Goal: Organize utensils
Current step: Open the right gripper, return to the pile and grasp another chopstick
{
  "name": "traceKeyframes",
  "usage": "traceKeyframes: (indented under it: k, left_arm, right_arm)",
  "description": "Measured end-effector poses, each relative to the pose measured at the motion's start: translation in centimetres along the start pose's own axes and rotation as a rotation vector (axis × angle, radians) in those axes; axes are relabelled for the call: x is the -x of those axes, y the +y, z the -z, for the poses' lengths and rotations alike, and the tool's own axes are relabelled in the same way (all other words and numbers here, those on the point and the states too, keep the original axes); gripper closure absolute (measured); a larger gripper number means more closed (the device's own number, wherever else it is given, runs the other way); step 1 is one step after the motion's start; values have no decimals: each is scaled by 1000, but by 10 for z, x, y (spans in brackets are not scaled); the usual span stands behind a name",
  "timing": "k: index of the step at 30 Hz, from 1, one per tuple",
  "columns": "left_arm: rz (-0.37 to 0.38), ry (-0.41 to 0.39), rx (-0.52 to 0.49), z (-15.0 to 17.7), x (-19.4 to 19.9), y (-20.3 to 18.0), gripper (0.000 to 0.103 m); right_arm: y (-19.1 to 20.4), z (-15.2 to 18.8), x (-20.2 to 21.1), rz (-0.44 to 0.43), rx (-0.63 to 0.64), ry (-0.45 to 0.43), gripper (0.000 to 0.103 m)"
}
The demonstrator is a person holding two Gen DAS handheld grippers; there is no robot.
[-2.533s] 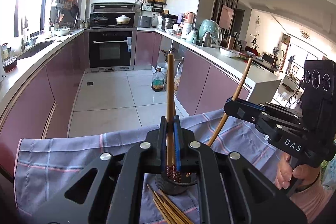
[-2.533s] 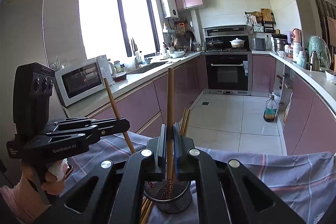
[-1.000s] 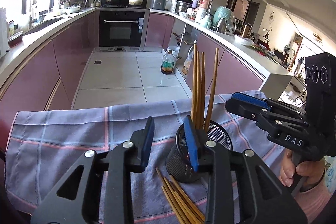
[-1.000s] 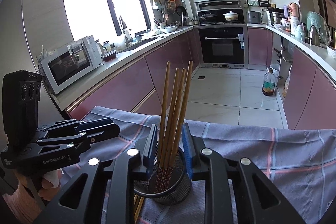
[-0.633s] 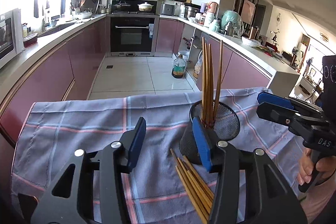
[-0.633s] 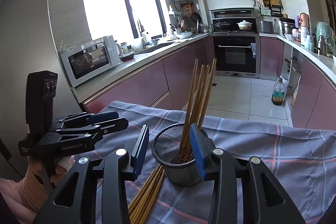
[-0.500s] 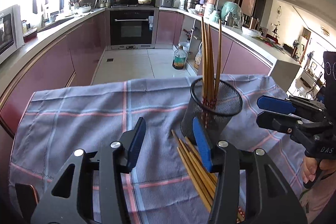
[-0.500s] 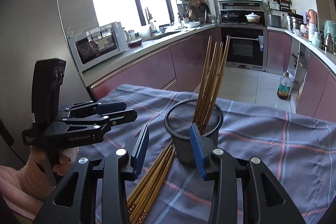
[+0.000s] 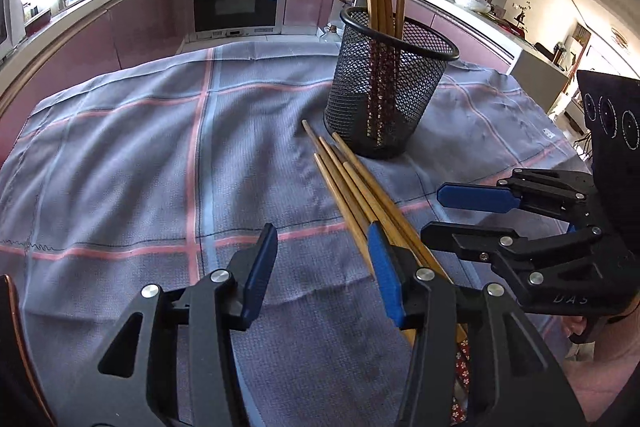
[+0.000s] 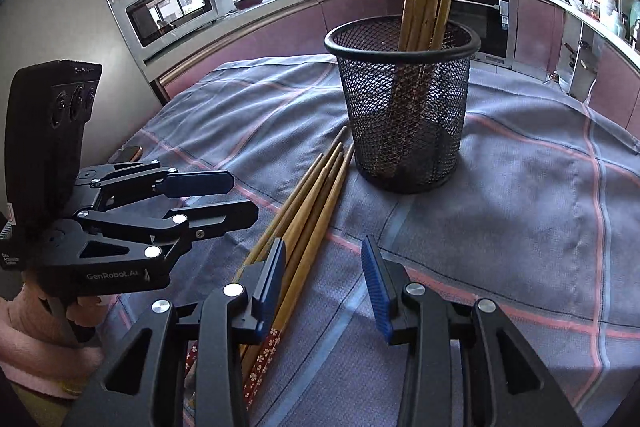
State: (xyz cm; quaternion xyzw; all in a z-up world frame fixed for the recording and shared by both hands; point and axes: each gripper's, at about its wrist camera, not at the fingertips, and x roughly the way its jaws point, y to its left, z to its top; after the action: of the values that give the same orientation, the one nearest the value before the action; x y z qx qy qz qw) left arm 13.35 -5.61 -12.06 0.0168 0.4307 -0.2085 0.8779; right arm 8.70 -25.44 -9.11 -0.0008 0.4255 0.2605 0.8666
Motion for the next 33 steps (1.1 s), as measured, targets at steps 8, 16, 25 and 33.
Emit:
traceKeyframes:
  k: [8, 16, 25, 33]
  left_arm:
    - [3, 23, -27, 2, -6, -9, 56]
    - [-3, 39, -45, 3, -11, -12, 55]
    - [-7, 58, -59, 2, -11, -8, 59]
    - [-42, 65, -73, -1, -16, -9, 65]
  right_arm:
    - [3, 5, -9, 27, 7, 17, 68]
    - [2, 6, -10, 41, 10, 21, 71]
    - [4, 7, -10, 76, 31, 29, 79]
    - [5, 5, -12, 85, 35, 29, 80]
